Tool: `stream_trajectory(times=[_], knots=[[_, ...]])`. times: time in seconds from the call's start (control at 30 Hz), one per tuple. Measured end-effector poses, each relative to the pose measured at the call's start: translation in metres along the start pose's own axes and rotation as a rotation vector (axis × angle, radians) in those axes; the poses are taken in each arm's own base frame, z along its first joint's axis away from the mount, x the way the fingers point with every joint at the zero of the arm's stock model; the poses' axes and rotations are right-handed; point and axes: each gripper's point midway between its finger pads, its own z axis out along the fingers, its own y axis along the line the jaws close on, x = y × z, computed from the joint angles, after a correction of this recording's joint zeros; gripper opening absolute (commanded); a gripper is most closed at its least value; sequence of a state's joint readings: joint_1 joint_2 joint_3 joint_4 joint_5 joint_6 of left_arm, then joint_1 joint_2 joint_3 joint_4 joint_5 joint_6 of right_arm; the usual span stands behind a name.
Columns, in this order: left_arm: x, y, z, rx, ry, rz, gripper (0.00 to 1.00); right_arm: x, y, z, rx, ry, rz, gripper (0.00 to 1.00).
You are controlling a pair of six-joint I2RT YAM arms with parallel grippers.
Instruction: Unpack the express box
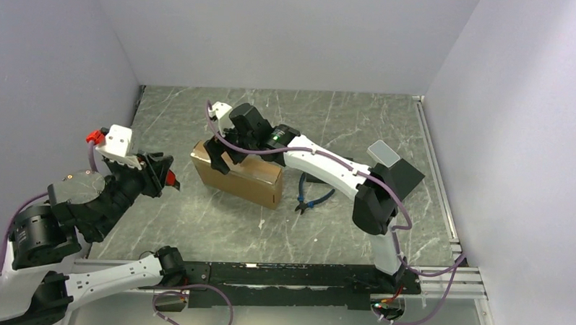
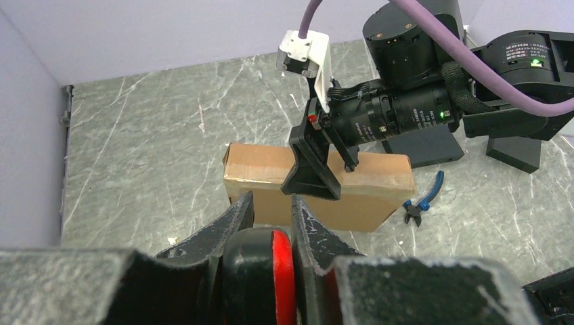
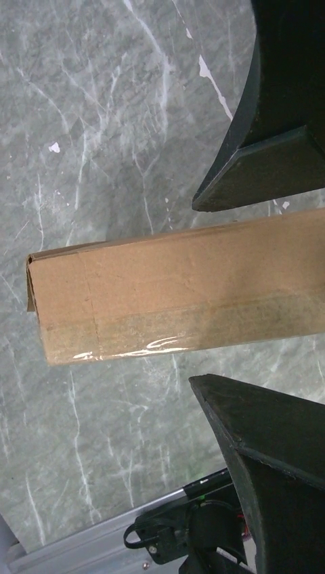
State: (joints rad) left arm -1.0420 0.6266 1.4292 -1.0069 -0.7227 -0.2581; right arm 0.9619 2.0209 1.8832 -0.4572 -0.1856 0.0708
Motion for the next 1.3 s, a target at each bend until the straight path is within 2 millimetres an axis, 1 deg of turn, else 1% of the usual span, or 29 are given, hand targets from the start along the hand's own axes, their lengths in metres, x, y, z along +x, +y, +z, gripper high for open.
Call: stream_trajectory(times=[0.17, 0.27, 0.33, 0.47, 0.57, 0.8, 0.9, 1.03, 1.13, 1.17, 1.23, 1.3], knots=[[0.001, -0.001, 0.001, -0.002, 0.004, 0.002, 0.00, 0.005, 0.000, 0.001, 0.015, 0.017, -0.050, 0.78], [0.001, -0.002, 0.003, -0.006, 0.009, 0.006, 0.00, 0.008, 0.003, 0.002, 0.033, 0.028, -0.097, 0.67], [0.002, -0.003, 0.005, -0.009, 0.015, 0.013, 0.00, 0.011, 0.006, 0.002, 0.045, 0.041, -0.132, 0.62], [0.005, -0.009, 0.011, -0.012, 0.033, 0.029, 0.00, 0.012, 0.011, 0.002, 0.054, 0.043, -0.177, 0.58], [0.004, -0.015, 0.018, -0.007, 0.039, 0.033, 0.00, 0.016, 0.013, -0.002, 0.049, 0.038, -0.201, 0.57], [0.004, -0.033, 0.034, 0.005, 0.051, 0.041, 0.00, 0.037, 0.009, -0.032, 0.046, 0.053, -0.209, 0.56], [0.011, -0.044, 0.047, 0.013, 0.031, 0.027, 0.00, 0.047, 0.007, -0.048, 0.029, 0.043, -0.199, 0.56], [0.028, -0.061, 0.070, 0.021, 0.035, 0.057, 0.00, 0.068, 0.005, -0.075, -0.011, 0.035, -0.177, 0.56], [0.027, -0.072, 0.093, 0.003, 0.026, 0.095, 0.00, 0.078, 0.002, -0.089, -0.058, 0.004, -0.152, 0.55], [0.028, -0.074, 0.103, -0.002, 0.020, 0.103, 0.00, 0.080, 0.000, -0.093, -0.068, -0.013, -0.147, 0.55], [0.034, -0.067, 0.119, -0.031, 0.032, 0.111, 0.00, 0.082, -0.002, -0.099, -0.081, -0.040, -0.136, 0.55], [0.036, -0.049, 0.132, -0.076, 0.050, 0.091, 0.00, 0.084, -0.004, -0.102, -0.088, -0.059, -0.131, 0.55]])
